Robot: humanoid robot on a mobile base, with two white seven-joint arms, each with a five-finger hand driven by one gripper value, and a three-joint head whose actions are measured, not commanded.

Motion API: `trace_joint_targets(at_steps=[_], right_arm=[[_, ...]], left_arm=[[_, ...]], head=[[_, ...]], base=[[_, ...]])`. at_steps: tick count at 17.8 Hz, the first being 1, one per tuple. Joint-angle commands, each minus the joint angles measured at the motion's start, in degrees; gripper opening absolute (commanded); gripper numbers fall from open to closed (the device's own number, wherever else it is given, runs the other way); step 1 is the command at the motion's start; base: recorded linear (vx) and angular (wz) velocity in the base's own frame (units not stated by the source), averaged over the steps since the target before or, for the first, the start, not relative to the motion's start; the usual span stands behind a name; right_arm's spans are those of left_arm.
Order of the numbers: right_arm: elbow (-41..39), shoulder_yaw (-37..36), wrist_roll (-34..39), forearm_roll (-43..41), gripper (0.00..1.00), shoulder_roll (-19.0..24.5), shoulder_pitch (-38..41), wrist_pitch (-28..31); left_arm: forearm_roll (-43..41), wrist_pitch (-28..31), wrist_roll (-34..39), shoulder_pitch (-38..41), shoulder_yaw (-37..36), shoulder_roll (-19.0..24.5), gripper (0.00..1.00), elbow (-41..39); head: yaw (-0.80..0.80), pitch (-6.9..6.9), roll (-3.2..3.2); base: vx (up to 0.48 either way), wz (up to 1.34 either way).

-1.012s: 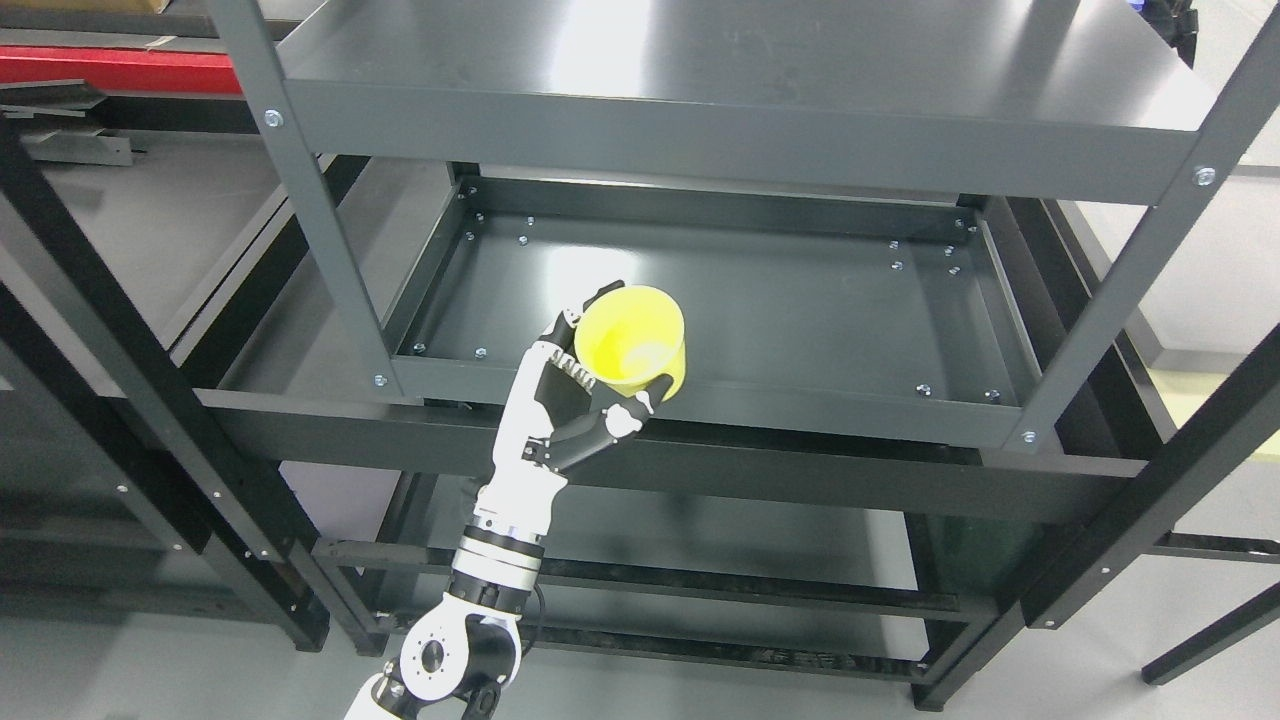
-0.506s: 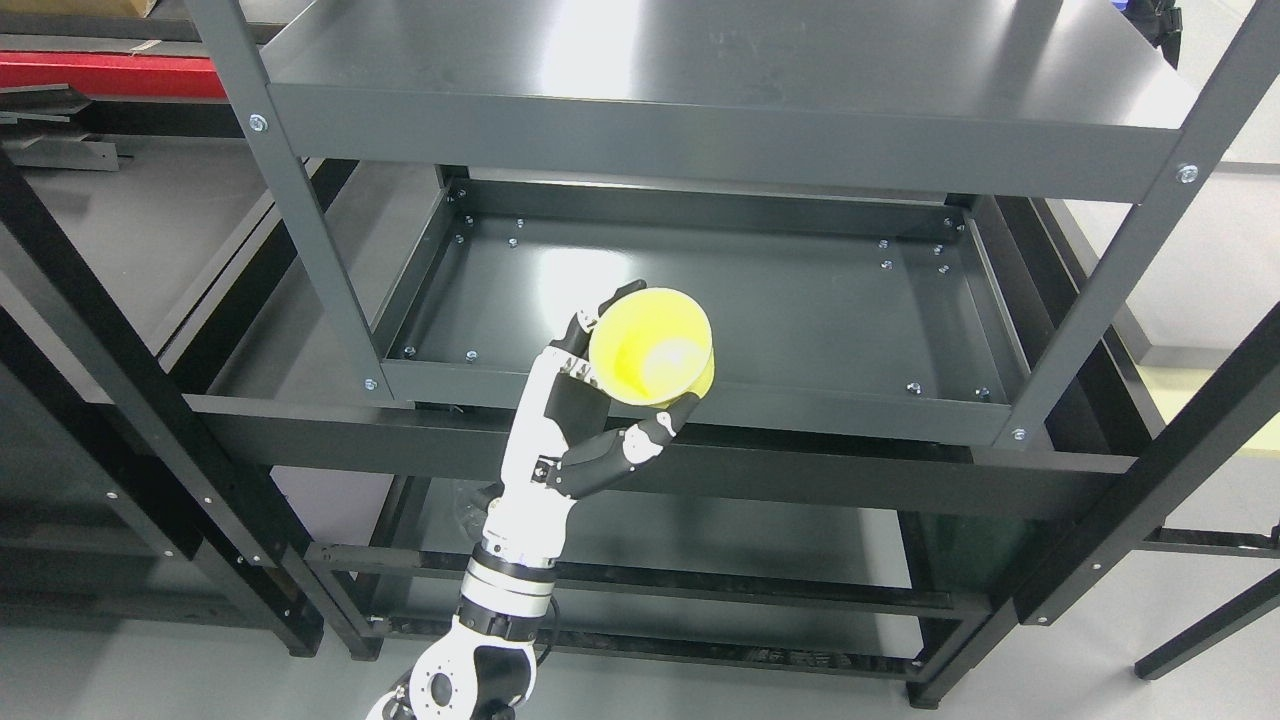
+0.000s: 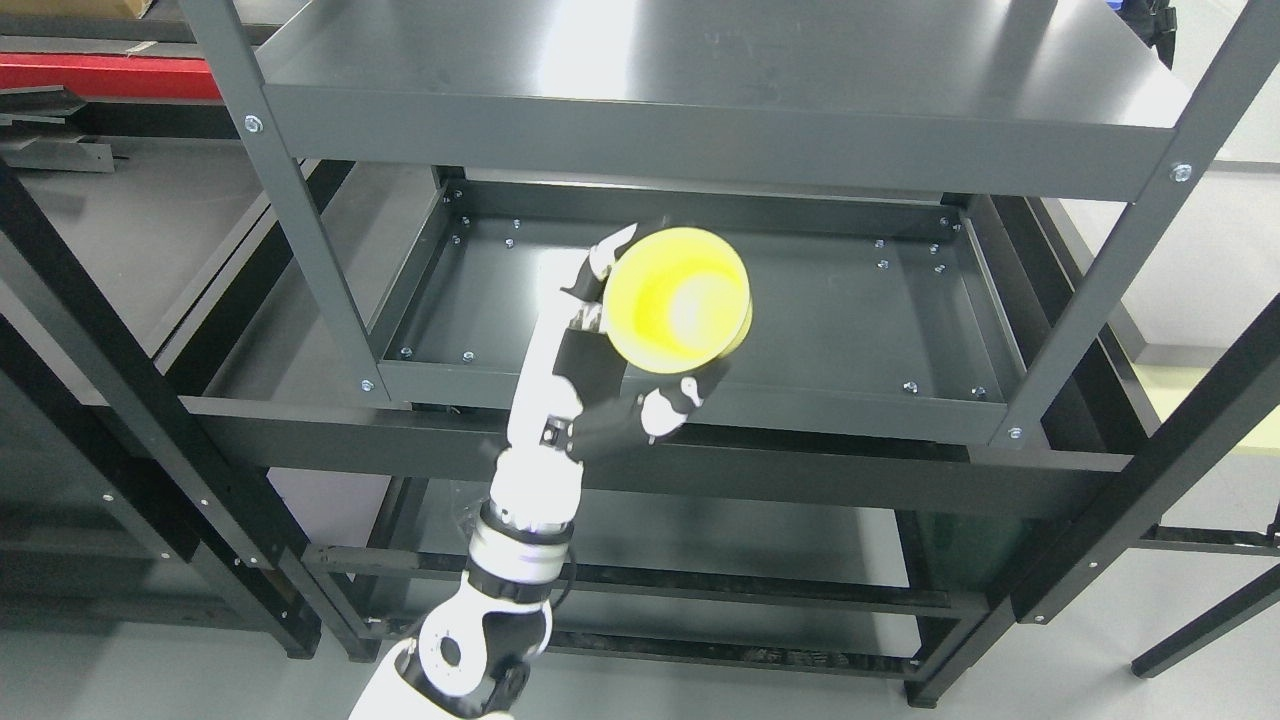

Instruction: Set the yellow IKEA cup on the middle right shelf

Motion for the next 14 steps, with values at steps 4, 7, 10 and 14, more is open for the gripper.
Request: trace_joint_targets(at_steps=[4, 7, 10, 14], right_arm=[[-0.01, 0.97, -12.3, -1.41, 0.99, -1.0, 0.62, -0.01], [-0.01, 0.97, -12.3, -1.41, 0.99, -1.0, 0.62, -0.01], [-0.01, 0.97, -12.3, -1.41, 0.99, -1.0, 0.62, -0.01], [-0.01, 0.97, -12.3, -1.41, 0.99, -1.0, 0.62, -0.01]], left_arm=[[-0.05, 5.64, 1.9, -16.03, -1.25, 1.0, 0.0, -0.86], [-0.05, 8.19, 6.82, -21.3, -1.51, 1.0, 0.0, -0.86], [0.04, 10.91, 14.54, -29.29, -1.42, 1.0, 0.0, -0.86], [1.0, 19.86, 22.55, -33.8, -1.51, 1.0, 0.0, -0.69]], head=[[0.0, 0.0, 0.0], [0.0, -0.01, 0.0], [0.0, -0.01, 0.0], [0.0, -0.01, 0.0]], base=[[0.0, 0.0], [0.013, 0.0], [0.032, -0.01], [0.04, -0.08]])
